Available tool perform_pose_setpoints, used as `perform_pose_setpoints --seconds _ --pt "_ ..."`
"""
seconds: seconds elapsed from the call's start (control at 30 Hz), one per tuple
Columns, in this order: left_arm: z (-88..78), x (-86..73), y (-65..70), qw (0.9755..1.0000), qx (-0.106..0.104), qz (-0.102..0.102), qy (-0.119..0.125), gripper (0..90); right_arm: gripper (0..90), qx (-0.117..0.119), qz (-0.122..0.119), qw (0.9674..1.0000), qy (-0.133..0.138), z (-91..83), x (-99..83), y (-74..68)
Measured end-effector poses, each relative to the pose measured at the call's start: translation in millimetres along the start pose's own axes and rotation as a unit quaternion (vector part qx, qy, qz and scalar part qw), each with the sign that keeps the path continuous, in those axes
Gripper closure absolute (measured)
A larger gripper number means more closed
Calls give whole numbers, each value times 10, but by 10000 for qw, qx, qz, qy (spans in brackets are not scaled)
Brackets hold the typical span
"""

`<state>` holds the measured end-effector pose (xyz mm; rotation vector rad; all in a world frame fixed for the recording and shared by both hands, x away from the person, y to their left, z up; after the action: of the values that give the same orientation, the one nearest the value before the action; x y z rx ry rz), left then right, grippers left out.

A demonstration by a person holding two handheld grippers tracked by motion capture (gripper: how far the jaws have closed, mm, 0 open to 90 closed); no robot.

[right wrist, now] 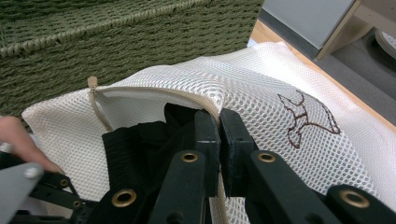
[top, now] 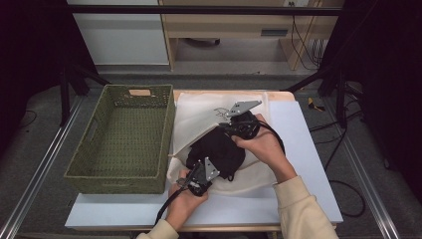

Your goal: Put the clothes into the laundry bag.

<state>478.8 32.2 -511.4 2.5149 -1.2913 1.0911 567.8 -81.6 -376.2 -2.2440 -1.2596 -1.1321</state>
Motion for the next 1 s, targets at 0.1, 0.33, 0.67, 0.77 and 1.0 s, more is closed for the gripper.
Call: perform_pose_setpoints --seconds 0.1,0.33,0.67,0.77,1.0 --pt "21 23 -18 10000 16 -2 -10 900 872 13 14 10000 6 1 1 4" --pt "70 66 -42 10000 84 -5 -15 900 872 8 -9 10000 1 -15 26 8" --pt "130 121 -86 9998 174 -60 0 900 872 1 -33 10000 -33 -17 45 -1" --pt "148 142 -107 9998 193 -100 -4 900 872 5 -34 10000 -36 -15 44 -3" --pt "201 189 -134 9995 279 -115 33 900 872 14 -44 10000 -47 -16 36 -9"
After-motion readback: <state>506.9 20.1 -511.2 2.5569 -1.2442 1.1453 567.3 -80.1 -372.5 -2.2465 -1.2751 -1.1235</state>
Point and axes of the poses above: each handheld gripper's, and its own axes: z roughly forward along the jaws, x roughly out of its top, y roughly to its right, the point moved 5 cm from there along z, roughly forward along the jaws, and after that the axes turned 3 degrees about -y, right-handed, at the moved point
